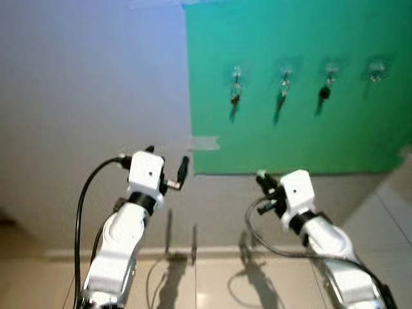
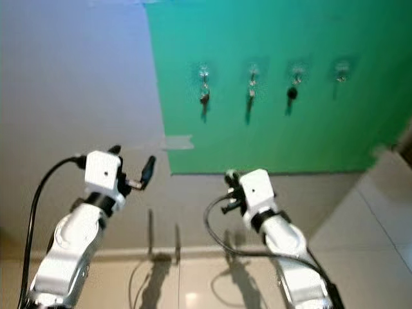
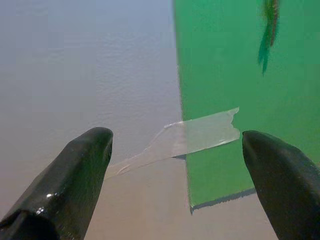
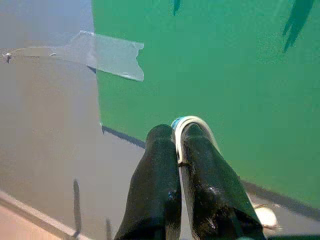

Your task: Hang keys on a hook

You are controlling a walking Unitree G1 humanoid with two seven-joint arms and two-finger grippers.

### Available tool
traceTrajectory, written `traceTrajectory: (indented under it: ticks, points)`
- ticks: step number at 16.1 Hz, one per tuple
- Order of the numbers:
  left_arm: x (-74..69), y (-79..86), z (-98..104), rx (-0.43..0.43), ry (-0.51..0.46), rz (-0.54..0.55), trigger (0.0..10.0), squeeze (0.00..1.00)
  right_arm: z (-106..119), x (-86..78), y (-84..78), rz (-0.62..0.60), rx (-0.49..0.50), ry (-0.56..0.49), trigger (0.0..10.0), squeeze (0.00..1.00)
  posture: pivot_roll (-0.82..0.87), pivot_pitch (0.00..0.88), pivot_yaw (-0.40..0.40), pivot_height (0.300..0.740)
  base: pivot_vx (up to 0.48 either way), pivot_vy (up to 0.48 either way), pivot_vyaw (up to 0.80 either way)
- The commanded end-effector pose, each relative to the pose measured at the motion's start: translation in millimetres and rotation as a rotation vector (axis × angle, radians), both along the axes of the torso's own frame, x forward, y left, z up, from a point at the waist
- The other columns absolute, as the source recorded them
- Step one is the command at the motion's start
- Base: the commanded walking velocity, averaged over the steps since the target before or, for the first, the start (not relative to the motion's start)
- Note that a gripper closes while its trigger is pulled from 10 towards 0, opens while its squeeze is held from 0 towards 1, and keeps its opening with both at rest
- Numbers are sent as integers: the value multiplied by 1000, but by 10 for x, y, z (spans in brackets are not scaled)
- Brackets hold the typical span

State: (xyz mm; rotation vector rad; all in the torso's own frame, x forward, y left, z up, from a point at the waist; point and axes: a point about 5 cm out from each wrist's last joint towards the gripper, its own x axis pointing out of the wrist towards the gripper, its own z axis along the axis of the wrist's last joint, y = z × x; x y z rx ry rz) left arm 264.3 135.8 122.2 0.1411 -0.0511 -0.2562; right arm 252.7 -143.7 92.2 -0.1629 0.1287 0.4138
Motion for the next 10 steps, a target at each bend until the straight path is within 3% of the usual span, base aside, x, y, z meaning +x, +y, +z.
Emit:
traceTrajectory:
  ticks: [1, 3, 7, 10]
  points:
    - [6, 46, 2, 17, -4, 25, 10000, 0, 79, 16, 44, 19, 3, -40, 10000, 0, -55, 0, 23, 740, 0, -428, 0]
    - [7, 29, -7, 16, -4, 24, 10000, 0, 92, 22, 30, 20, -10, -43, 10000, 0, -61, 0, 23, 740, 0, -433, 0]
    - [34, 19, -4, 16, -8, 21, 10000, 0, 103, 28, 28, 17, -17, -45, 10000, 0, -68, 0, 27, 740, 0, -439, 800]
    - [62, -4, 7, 14, -13, 10, 10000, 0, 103, 14, 4, -10, 8, -37, 10000, 0, -85, 0, 46, 740, 0, -440, 0]
